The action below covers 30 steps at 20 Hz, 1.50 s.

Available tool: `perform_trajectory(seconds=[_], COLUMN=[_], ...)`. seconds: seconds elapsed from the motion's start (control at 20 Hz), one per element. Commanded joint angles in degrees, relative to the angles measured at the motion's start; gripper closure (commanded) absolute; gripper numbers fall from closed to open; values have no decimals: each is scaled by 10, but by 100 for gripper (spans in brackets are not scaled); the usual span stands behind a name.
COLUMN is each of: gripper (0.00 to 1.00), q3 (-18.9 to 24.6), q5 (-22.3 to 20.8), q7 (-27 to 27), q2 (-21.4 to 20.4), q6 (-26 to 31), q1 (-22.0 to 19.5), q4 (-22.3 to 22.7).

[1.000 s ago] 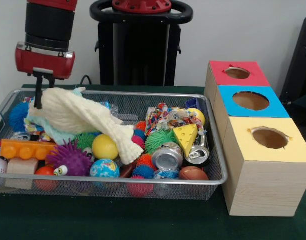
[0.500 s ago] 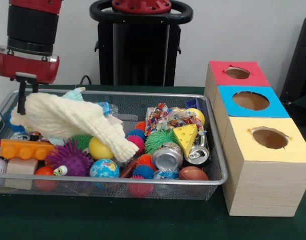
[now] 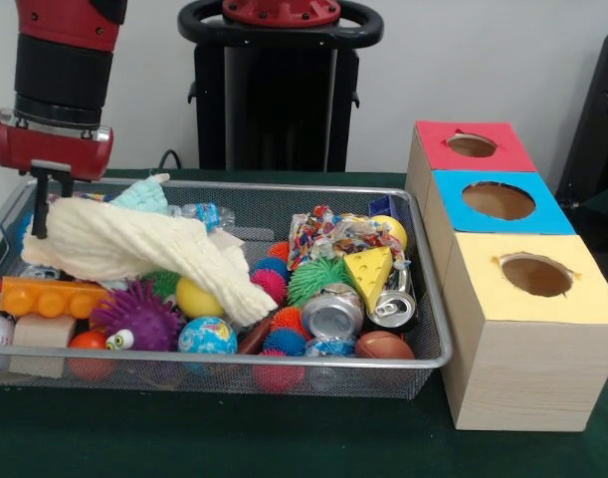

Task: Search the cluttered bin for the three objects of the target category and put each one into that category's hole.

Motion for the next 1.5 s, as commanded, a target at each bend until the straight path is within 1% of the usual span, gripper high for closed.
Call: perform_trajectory(seconds=[0.05, 0.15, 0.3, 0.5, 0.65, 0.9, 1.1, 1.2, 1.3, 1.4, 1.45, 1.5], gripper=[100, 100, 100, 100, 100, 100, 100, 100, 100, 100, 100, 100], q3=[-5, -16, -11, -10, -13, -35, -56, -54, -24, 1, 13, 16], q5=[-49, -47, -38, -33, -36, -56, -66, -54, -10, 26, 44, 50], q7=[-148, -151, -169, -190, -190, -150, -113, -104, -121, -133, -140, -137], q2=[-17, -31, -53, -78, -90, -89, -88, -78, -60, -48, -40, -39], q6=[51, 67, 76, 90, 97, 88, 73, 72, 75, 90, 100, 105], q1=[-22, -27, -47, -63, -71, -66, -53, -56, -90, -113, -124, -124], q4=[-8, 0, 14, 25, 34, 56, 77, 89, 112, 128, 135, 139])
